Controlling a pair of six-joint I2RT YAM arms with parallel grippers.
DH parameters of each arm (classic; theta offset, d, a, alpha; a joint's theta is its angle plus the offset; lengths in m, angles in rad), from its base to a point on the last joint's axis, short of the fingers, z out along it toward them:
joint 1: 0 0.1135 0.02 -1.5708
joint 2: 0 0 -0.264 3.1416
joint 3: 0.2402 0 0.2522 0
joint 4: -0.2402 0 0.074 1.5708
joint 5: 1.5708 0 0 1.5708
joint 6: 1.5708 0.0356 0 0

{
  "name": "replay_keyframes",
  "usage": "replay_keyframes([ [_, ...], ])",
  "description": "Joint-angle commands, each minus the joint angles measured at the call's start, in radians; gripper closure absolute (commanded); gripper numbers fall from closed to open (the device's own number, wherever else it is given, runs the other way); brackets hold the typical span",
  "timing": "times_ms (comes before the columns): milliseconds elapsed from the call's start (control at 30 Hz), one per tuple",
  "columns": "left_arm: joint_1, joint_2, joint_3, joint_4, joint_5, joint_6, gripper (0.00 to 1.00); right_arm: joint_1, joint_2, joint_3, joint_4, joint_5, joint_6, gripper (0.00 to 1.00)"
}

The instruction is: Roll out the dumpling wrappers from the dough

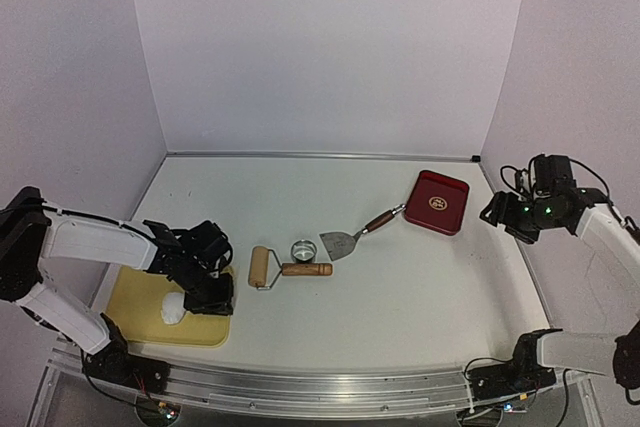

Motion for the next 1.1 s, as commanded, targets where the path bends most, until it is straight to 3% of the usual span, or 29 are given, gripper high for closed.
replay_keyframes([
  [0,-0.136,0.069,-0.025,0.031,0.098,-0.116,1.00,0.005,0.028,-0.018,0.028,-0.012,-0.013,0.23],
  [200,-0.272,0.102,0.026,0.092,0.125,-0.235,1.00,0.006,0.059,-0.015,0.039,-0.022,-0.018,0.23],
  [400,-0.291,0.269,0.166,0.182,0.159,-0.176,1.00,0.013,0.069,-0.015,0.047,-0.030,-0.021,0.23],
  [633,-0.308,0.508,0.411,0.180,0.199,-0.089,1.00,0.017,0.049,-0.011,0.047,-0.040,-0.022,0.22],
  [1067,-0.335,0.720,0.756,0.127,0.244,-0.089,1.00,0.029,0.002,-0.039,0.039,-0.069,-0.018,0.22],
])
